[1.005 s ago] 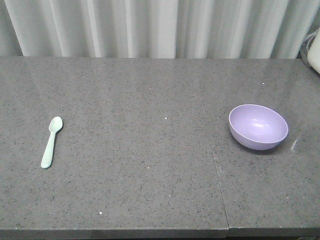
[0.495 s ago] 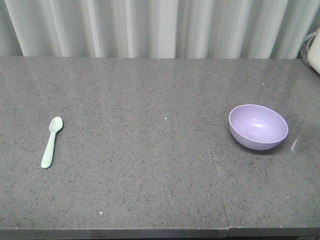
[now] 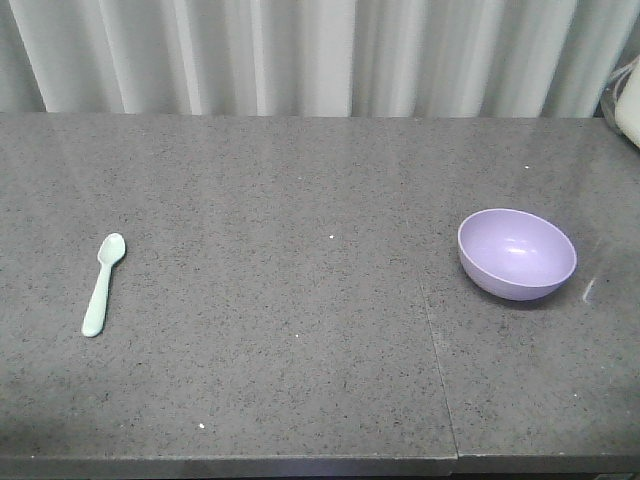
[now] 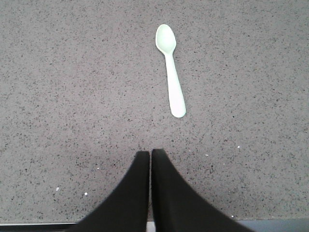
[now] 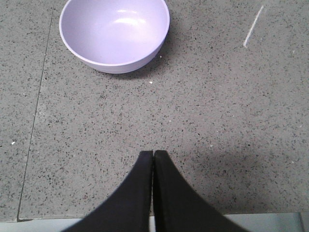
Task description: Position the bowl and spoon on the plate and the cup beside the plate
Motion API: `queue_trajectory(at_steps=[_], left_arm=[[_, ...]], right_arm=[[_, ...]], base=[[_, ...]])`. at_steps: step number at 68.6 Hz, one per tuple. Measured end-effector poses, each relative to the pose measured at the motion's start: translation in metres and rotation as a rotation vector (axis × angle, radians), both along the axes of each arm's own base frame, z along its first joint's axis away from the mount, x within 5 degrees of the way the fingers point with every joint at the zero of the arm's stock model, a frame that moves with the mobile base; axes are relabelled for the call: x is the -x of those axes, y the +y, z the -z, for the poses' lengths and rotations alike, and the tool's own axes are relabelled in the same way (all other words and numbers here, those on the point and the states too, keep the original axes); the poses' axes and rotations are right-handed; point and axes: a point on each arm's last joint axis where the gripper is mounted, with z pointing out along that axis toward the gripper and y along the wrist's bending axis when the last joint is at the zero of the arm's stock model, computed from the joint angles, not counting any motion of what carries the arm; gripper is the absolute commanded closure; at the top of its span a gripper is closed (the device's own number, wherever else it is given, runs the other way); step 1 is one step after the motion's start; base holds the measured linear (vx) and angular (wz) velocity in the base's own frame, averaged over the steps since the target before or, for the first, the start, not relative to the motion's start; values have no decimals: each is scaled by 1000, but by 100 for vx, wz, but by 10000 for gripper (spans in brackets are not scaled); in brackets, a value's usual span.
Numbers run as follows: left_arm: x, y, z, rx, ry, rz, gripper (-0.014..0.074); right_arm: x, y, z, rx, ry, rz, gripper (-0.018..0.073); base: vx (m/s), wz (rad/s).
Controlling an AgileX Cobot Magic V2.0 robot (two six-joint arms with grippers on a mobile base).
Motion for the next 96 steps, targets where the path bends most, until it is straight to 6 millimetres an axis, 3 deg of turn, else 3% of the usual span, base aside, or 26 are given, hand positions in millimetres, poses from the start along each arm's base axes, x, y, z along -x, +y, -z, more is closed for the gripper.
queue_trajectory(at_steps=[24,34,41,54,64,82,96], left_arm=[[0,0,0,0,0,0,593],[0,0,0,0,0,0,533],[0,0,0,0,0,0,429],[1,0,1,-1,12,0,122],[1,0,1,1,17,-3,-24],[-4,-1,3,12,45,-1,7],[-42,-7,12,45,153,7,66]], right_arm=[[0,0,-1,-1,-1,0,557],[0,0,-1,-1,-1,0,473],[0,0,0,-1,2,0,361],[1,0,0,-1,12,0,118],[1,0,0,-1,15,1,30],[1,0,0,-1,16,1,24],[1,0,0,-1,15,1,24]], base=[[0,0],[0,0],[0,0],[0,0],[0,0],[0,0],[0,0]])
